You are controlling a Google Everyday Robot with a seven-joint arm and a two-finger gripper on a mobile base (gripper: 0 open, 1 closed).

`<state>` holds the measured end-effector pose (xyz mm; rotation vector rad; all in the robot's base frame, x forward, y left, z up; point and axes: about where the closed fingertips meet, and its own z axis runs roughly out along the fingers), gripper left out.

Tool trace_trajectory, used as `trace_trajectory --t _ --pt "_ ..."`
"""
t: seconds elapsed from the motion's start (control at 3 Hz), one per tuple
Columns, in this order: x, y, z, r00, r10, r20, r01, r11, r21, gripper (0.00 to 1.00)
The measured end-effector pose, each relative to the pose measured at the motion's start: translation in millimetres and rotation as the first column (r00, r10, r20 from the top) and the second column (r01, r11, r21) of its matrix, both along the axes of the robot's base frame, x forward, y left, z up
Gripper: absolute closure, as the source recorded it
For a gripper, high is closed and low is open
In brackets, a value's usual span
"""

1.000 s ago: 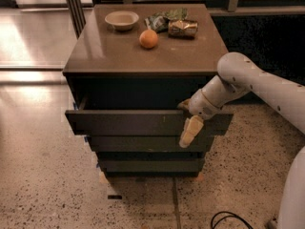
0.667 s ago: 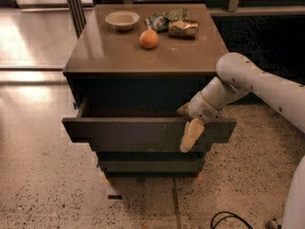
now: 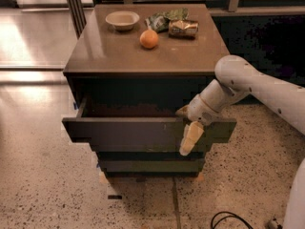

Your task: Open top drawer

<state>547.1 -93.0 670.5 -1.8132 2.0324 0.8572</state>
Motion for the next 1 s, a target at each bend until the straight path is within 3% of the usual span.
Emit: trace_trajectory --t 0.67,1.0 --pt "-33.5 12.6 4.2 0.9959 0.067 -0.060 -0.069 0.997 -0.023 0.00" --pt "-71.4 12.6 26.2 0.9853 0.121 -0.121 -0.126 0.991 -0.039 0.00"
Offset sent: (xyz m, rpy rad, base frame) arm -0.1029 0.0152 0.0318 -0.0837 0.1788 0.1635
